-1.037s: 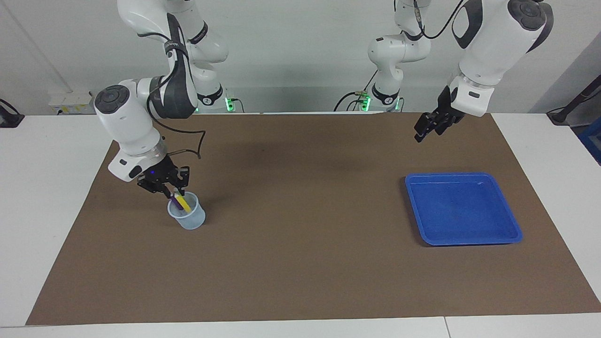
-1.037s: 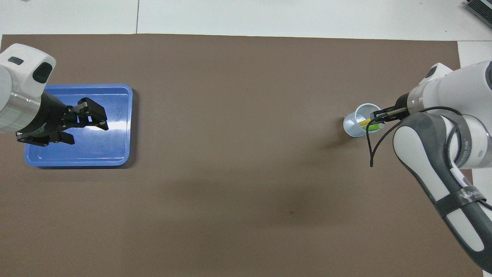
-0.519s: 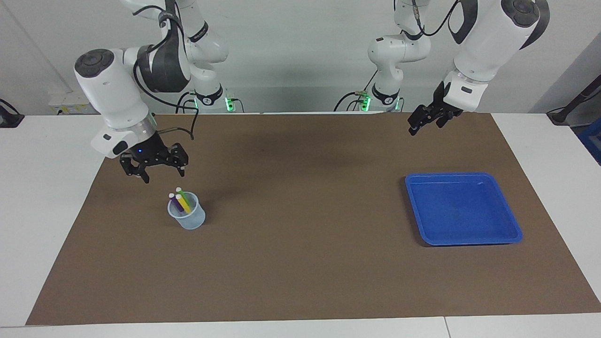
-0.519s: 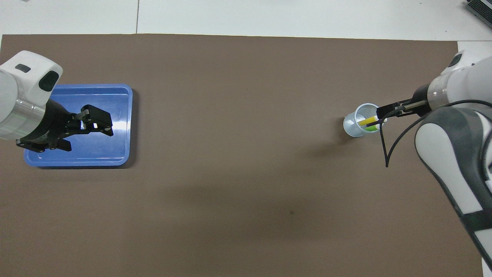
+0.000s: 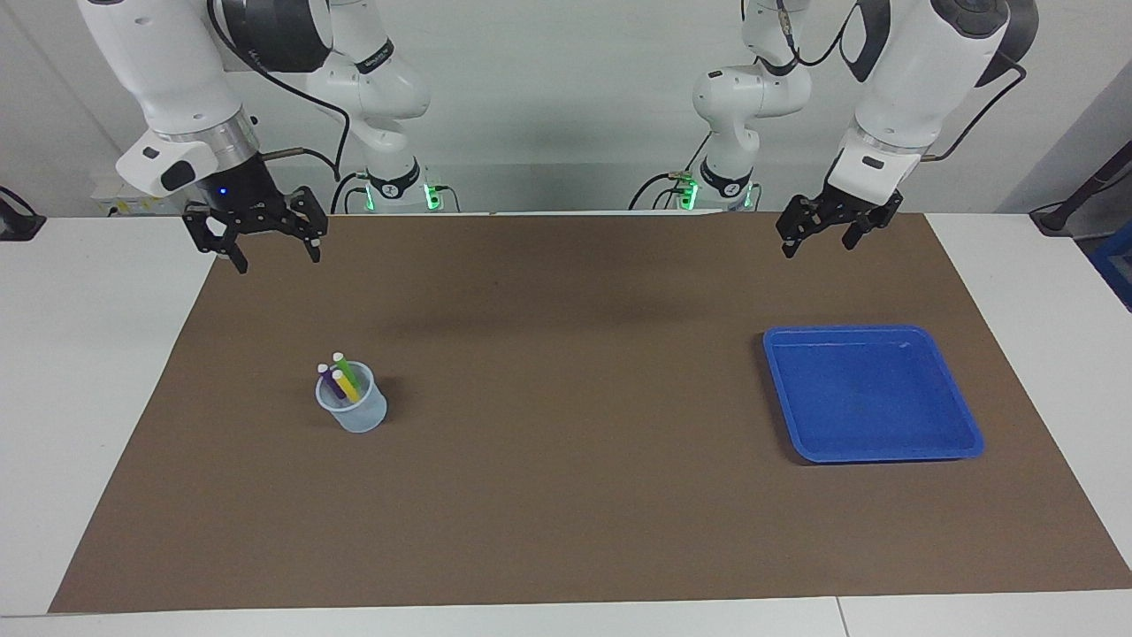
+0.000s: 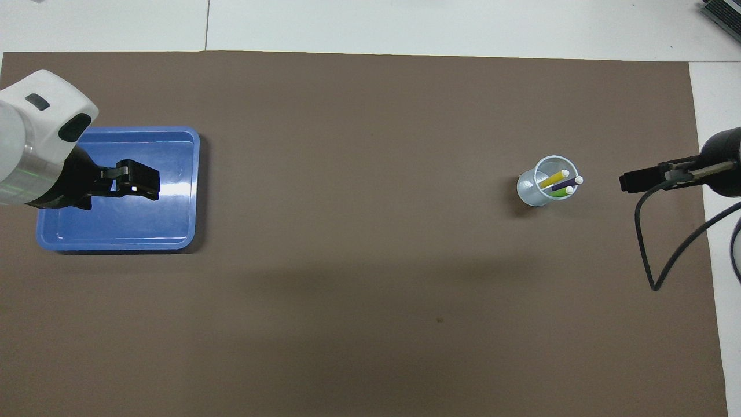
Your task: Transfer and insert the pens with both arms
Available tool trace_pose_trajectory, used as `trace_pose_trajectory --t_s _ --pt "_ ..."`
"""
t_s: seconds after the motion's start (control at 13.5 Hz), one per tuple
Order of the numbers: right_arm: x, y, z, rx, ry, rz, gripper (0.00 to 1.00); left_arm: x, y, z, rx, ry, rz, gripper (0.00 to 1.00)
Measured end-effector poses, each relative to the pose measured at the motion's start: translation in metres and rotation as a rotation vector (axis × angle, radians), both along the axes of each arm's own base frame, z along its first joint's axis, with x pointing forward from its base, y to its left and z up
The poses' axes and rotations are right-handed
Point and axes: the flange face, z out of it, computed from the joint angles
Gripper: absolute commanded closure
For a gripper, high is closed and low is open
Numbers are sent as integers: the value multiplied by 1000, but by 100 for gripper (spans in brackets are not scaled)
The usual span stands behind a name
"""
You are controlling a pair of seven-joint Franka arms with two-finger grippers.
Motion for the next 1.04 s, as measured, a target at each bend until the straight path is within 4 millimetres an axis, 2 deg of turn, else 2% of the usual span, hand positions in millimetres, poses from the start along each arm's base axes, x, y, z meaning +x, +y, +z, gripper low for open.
trace_pose_trajectory --t_s 0.59,1.04 --pt "-4 0 -9 0 46 0 0 -2 -7 0 6 1 -17 0" --pt "-13 20 -4 3 79 -108 0 -2 -7 0 6 0 -17 0"
